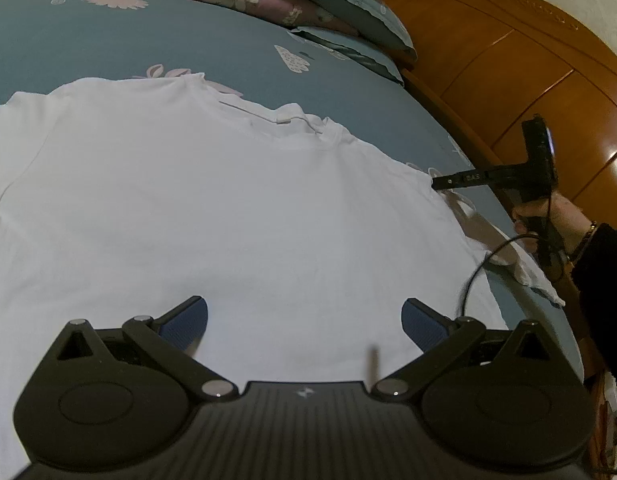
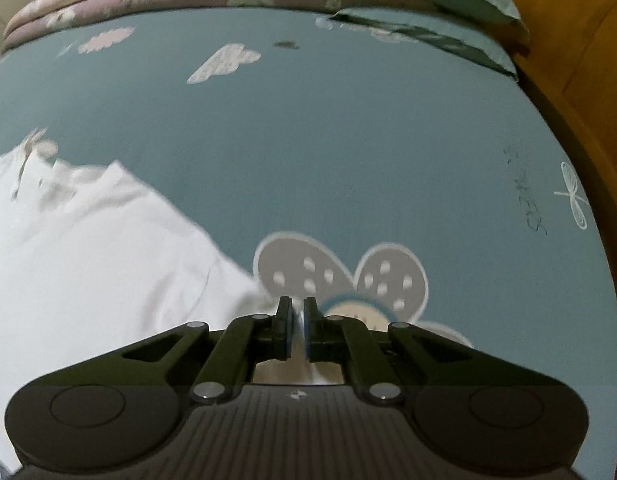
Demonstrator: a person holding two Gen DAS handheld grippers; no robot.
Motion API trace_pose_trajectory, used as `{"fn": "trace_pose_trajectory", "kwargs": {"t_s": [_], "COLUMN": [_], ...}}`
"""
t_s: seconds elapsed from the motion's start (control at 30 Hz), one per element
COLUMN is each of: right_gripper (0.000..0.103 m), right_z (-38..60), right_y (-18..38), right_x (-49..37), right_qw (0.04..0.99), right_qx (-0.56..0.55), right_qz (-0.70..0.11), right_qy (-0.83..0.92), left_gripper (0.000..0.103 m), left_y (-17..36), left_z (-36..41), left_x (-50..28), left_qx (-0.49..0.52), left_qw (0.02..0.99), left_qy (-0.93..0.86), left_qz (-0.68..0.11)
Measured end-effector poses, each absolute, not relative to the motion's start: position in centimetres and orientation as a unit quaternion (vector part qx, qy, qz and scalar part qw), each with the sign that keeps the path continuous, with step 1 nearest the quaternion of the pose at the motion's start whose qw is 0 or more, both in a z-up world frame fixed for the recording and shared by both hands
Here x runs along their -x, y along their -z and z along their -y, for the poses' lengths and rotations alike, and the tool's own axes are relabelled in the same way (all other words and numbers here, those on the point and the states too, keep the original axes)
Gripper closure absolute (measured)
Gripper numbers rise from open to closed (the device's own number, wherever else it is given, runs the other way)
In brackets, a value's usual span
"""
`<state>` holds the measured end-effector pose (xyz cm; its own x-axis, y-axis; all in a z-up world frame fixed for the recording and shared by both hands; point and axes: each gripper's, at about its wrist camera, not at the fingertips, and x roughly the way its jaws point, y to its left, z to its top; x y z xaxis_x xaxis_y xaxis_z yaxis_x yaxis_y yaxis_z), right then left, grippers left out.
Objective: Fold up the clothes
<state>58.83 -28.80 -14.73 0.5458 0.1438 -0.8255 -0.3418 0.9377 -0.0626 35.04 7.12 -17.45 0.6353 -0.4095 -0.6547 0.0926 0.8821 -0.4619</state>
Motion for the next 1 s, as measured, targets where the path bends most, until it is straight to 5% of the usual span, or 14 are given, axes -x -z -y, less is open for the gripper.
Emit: {"fn": "trace_pose_trajectory", "kwargs": {"t_s": [0.23, 0.33, 1.0], "right_gripper": [0.078, 0.057, 0.052], "right_z": [32.7, 34.8, 44.4], "right_y": [11.7, 9.9, 13.1], "right_x": [-55.9, -54.2, -52.1], "right_qw": [0.891, 0.900, 0.892], "right_qx": [0.089, 0.079, 0.058], "right_qz": [-0.429, -0.413, -0.448], "right_qy": [-0.121, -0.112, -0.012], "left_gripper": [0.001, 0.001, 0.001], "left_y": [17.5, 17.4, 17.6], "left_z": [-7.3, -7.2, -7.4], "left_x": [-35.1, -35.0, -35.0], "left_qx": [0.202, 0.201, 0.204], "left_qw": [0.881, 0.882, 0.883], "left_qy": [0.144, 0.143, 0.146], "left_qz": [-0.402, -0.402, -0.396]}}
